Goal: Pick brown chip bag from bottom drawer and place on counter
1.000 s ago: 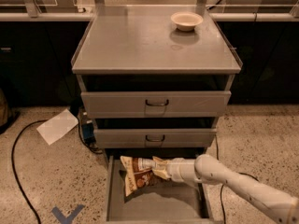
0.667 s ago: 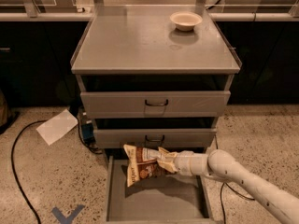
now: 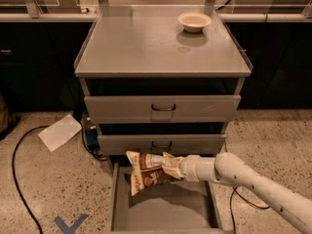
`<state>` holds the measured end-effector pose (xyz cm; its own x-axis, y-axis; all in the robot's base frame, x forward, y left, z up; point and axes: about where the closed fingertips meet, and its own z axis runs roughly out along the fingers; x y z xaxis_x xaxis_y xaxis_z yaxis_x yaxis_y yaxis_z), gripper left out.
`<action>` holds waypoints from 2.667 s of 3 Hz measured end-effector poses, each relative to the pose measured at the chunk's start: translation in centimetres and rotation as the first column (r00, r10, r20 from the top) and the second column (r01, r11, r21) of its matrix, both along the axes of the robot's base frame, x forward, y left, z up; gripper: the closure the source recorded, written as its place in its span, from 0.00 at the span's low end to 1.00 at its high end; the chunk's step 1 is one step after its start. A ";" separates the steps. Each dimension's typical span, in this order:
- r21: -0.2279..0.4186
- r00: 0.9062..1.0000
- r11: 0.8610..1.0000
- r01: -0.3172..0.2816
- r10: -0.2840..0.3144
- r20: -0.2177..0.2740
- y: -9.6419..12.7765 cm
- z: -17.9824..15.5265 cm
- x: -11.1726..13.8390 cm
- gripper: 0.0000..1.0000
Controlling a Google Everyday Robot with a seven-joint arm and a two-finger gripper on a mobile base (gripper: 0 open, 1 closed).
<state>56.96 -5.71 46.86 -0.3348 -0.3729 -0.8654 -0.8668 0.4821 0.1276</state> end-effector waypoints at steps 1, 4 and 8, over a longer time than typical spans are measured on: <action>0.001 1.000 1.000 -0.003 0.003 0.002 0.9 5.7 0.1 1.00; 0.075 0.985 0.990 -0.121 0.111 0.129 2.9 29.4 1.5 1.00; 0.083 0.945 0.976 -0.199 0.169 0.280 2.9 46.4 5.9 1.00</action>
Offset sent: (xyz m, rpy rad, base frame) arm 0.0130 0.0227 0.2304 0.0416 -0.0783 0.0333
